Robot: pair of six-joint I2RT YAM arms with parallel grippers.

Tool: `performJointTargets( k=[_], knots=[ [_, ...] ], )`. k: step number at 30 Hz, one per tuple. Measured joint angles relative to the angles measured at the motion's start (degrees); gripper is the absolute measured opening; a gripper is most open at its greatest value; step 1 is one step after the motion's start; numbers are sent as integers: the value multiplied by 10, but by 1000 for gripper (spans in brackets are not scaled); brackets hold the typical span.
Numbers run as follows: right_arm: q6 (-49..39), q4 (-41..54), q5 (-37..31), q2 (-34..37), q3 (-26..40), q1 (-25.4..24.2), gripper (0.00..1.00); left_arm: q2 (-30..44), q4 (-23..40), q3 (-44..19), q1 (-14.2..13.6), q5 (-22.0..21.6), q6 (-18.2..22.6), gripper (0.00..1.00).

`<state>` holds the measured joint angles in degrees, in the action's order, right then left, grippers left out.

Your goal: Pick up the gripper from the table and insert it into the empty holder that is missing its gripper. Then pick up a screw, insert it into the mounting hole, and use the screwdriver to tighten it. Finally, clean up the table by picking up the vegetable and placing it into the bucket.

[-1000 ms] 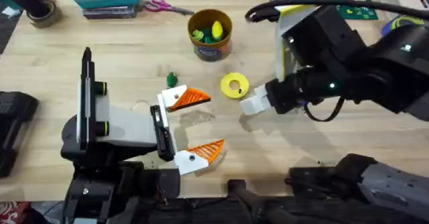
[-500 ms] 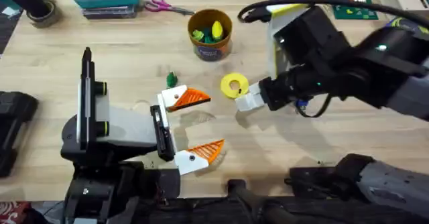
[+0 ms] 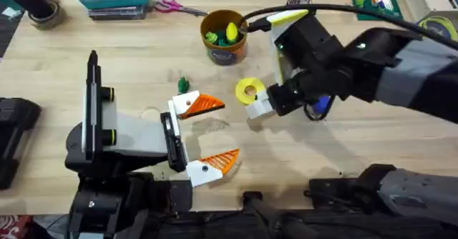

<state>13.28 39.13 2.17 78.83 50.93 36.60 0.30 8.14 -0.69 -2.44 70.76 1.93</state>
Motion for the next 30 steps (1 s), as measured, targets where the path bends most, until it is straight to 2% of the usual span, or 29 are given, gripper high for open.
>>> performJointTargets(
  k=[10,21,30],
  knots=[
    [0,-2,0,57,46,0,982,0,0,0,0,0,0,985],
    [0,-4,0,105,76,0,876,0,0,0,0,0,0,985],
    [0,-18,0,114,76,0,767,0,0,0,0,0,0,985]
  ],
)
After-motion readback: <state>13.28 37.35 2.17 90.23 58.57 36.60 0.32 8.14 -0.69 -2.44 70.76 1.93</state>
